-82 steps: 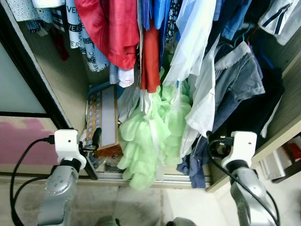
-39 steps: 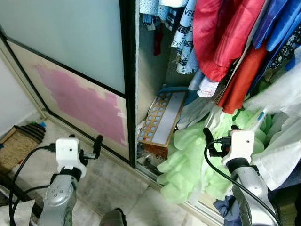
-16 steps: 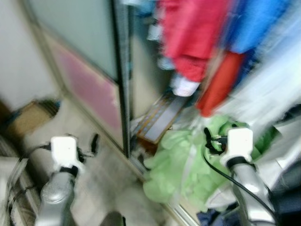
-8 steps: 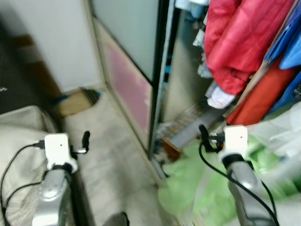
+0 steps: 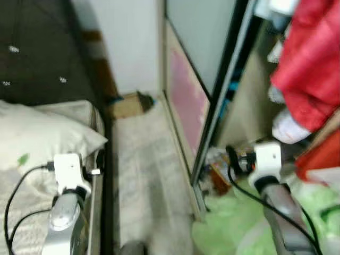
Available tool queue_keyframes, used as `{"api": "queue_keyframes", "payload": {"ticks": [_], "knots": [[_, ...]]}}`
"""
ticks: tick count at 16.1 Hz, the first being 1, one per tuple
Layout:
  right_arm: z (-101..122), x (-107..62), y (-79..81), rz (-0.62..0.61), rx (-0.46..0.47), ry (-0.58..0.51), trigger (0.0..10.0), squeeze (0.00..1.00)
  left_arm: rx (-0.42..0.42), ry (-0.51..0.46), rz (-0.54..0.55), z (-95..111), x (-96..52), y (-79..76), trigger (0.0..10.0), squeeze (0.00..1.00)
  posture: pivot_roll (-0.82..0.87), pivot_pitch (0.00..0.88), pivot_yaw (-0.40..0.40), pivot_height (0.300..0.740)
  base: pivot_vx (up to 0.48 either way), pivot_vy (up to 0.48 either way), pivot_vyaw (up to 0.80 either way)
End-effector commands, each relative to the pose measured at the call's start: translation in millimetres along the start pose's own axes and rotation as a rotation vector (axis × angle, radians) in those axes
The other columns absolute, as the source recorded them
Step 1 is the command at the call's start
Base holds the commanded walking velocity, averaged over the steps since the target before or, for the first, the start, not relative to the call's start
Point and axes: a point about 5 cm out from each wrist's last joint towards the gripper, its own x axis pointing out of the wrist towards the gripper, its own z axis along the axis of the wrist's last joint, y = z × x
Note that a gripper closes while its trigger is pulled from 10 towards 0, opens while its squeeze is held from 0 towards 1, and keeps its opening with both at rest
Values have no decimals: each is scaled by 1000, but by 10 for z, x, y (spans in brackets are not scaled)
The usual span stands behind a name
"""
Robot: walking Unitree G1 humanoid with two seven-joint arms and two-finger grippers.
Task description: Clean up the room
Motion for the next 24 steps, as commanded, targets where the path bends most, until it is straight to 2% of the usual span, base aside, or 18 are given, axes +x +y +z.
{"api": "queue_keyframes", "payload": {"ticks": [1,2,4,6,10,14,24], "knots": [[47,-85,108,113,-10,-8,10000,0,16,14,10,0,-5,51,10000,0,15,46,-53,740,0,0,0],[16,-161,139,166,-26,-9,10000,0,16,14,10,-4,-4,60,10000,0,6,51,-52,740,0,0,0],[4,-186,147,196,-34,-16,10000,0,12,10,5,-7,7,32,10000,0,0,54,-48,740,0,0,613],[53,-153,141,178,-31,-40,10000,0,13,7,-9,-7,13,-19,10000,0,0,54,-48,740,0,0,800],[119,5,139,171,-40,-72,10000,0,26,2,-10,13,44,2,10000,0,9,51,-50,740,0,0,800],[145,51,141,169,-43,-89,10000,0,0,2,-9,1,23,-20,10000,0,11,53,-53,740,0,0,800],[193,126,175,161,-50,-118,10000,0,10,-12,-29,6,17,-34,10000,0,23,50,-57,740,0,0,800]]}}
